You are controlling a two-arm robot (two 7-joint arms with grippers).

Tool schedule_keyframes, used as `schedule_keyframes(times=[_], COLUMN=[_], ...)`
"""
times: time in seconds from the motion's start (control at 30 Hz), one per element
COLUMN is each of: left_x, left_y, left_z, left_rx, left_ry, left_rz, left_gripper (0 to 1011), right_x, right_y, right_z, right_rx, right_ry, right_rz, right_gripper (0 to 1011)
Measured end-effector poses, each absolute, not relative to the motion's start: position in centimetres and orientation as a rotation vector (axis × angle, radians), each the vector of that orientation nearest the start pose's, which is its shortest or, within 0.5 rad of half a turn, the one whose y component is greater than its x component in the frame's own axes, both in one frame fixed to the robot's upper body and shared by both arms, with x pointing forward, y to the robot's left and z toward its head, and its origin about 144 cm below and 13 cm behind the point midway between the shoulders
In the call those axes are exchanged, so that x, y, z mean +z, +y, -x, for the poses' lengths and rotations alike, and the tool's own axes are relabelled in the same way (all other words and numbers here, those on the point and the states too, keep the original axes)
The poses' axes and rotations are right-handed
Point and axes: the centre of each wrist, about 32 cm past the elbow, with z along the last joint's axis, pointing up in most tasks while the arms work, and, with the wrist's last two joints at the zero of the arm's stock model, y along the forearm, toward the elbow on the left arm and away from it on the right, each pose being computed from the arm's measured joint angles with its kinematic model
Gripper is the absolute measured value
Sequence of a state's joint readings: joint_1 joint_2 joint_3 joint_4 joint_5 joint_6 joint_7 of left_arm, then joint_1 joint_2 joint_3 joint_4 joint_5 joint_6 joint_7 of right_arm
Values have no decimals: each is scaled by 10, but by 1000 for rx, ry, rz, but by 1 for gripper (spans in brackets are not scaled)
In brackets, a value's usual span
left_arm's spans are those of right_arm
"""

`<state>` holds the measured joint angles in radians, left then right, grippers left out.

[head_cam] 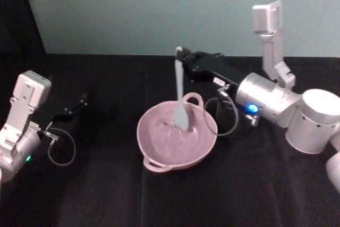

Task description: Use the one hand to pick up the spoon and stir the clear water in the bowl.

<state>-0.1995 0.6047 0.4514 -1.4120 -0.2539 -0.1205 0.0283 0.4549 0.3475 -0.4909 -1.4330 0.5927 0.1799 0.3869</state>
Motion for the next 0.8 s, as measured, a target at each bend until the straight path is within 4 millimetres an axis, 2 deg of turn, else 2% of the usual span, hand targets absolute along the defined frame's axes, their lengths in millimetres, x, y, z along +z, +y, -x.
schedule_keyframes(times=[0.13, 0.4, 0.7, 0.8], left_x=[1140, 1140, 1140, 1140], left_y=[310, 310, 310, 310], left_z=[-489, -489, -489, -489], left_rx=[1248, 1248, 1248, 1248], left_ry=[-285, -285, -285, -285], left_rz=[-304, -304, -305, -304], left_gripper=[1011, 1011, 1011, 1011], right_x=[1232, 1238, 1236, 1234], right_y=[-217, -224, -205, -189], right_z=[-548, -537, -522, -517], right_rx=[-817, -827, -746, -687], right_ry=[90, 66, 66, 72], right_rz=[-21, 4, 29, 26], right_gripper=[86, 86, 86, 86])
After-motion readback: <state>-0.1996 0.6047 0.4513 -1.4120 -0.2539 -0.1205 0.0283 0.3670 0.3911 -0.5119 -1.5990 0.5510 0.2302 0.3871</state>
